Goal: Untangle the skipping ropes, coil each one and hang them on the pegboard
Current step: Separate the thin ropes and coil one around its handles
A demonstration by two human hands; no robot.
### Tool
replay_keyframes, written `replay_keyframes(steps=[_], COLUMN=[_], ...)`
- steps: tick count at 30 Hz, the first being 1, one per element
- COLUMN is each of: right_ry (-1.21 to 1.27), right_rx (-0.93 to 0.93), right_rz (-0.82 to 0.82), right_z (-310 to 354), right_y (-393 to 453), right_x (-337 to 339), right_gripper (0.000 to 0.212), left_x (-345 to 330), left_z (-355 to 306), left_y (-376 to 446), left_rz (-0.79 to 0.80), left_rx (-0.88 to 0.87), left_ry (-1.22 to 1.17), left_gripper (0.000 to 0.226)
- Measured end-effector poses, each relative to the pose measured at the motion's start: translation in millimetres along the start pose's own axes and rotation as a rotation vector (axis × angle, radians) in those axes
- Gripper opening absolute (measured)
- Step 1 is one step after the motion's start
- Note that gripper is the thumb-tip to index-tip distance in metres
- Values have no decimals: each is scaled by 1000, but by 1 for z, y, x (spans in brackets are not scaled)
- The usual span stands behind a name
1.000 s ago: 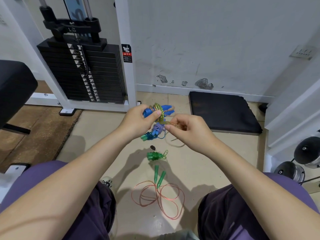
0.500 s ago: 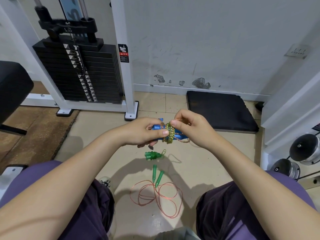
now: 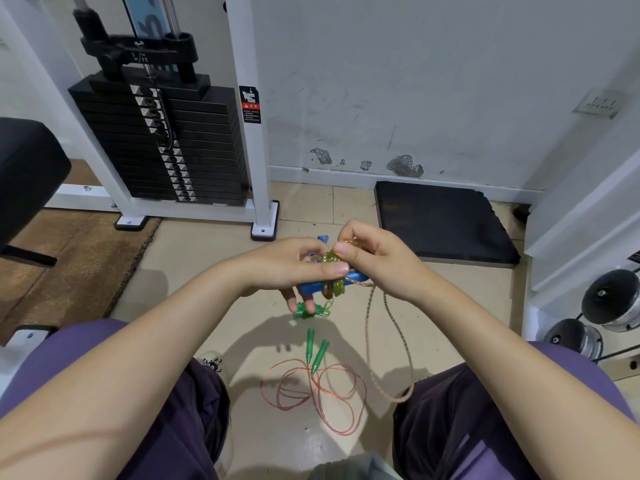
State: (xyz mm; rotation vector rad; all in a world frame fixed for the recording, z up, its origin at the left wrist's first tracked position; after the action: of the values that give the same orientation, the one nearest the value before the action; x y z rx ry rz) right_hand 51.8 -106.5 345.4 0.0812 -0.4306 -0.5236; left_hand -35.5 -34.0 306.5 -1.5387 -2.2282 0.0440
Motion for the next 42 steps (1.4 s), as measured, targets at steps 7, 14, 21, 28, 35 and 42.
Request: replay_keyframes(steps=[7, 14, 21, 28, 35, 42], right_ry=[-14, 7, 340, 159, -461, -631], right_rx=[-50, -45, -246, -300, 130, 405], right_rz=[56, -18, 29, -14, -98, -110], right_z=[-10, -5, -11, -23, 10, 34], right_y=[-2, 1, 0, 2, 0, -3], right_x=[-1, 8, 13, 5, -1, 18], right_gripper=[11, 19, 25, 5, 23, 15], left_x=[-5, -6, 17, 38, 58, 27], left_z=[-4, -10, -19, -14, -1, 4], left_y=[-1, -1, 4, 11, 12, 15], left_rz=[74, 29, -199, -483, -682, -261], left_rx=[-91, -129, -184, -143, -110, -21], left_ry=[-95, -119, -360, -505, -391, -139], left_gripper=[29, 37, 49, 25, 31, 35])
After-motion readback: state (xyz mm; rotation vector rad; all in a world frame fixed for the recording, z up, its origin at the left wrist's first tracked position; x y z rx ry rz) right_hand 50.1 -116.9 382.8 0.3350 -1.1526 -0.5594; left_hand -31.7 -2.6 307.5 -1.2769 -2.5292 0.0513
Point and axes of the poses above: each hand's wrist, its own y-axis towards the middle knuckle, its own x-axis out of the back of the hand, z = x × y, the point moved 8 cm from there along y, towards the middle knuckle, and after that the axes turned 15 degrees about -z, right-handed, at the moved point
